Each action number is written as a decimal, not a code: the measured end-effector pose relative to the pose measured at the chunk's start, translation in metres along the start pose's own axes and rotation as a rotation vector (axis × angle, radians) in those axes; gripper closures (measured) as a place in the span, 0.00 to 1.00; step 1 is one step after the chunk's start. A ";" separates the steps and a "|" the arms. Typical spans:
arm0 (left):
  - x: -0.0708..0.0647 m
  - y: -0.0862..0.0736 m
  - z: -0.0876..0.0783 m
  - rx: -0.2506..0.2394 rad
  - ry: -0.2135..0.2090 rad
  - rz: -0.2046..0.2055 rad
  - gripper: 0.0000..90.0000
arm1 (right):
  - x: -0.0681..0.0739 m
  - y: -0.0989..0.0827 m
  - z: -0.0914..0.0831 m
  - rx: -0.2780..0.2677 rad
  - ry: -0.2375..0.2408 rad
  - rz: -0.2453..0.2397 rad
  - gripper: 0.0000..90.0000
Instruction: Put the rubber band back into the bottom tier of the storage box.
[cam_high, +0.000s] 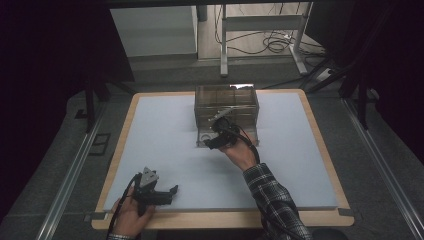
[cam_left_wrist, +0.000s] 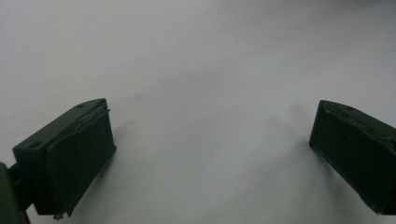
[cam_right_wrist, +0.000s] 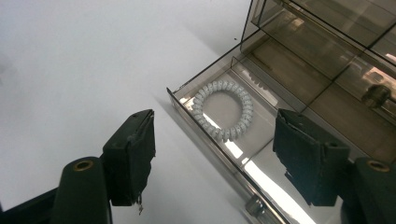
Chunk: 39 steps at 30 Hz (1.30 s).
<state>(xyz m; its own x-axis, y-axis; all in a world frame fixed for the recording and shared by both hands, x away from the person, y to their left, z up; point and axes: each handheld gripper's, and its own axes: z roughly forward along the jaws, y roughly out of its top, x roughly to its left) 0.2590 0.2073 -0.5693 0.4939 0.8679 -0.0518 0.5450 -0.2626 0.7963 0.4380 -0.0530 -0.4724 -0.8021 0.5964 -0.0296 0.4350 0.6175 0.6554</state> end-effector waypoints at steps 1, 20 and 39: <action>0.000 0.000 0.000 0.000 0.000 0.000 0.00 | 0.000 -0.001 -0.002 0.002 -0.001 0.005 0.32; 0.000 0.000 0.000 0.001 0.001 0.000 0.00 | -0.002 -0.017 -0.016 0.002 -0.025 -0.002 0.28; 0.000 0.000 0.000 0.000 0.000 -0.001 0.00 | -0.004 -0.040 -0.029 0.017 -0.019 0.003 0.21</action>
<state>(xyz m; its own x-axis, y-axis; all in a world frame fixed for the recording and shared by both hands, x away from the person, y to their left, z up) 0.2589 0.2072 -0.5692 0.4933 0.8682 -0.0530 0.5454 -0.2614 0.7963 0.4120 -0.0947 -0.4769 -0.7931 0.6076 -0.0421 0.4443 0.6243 0.6425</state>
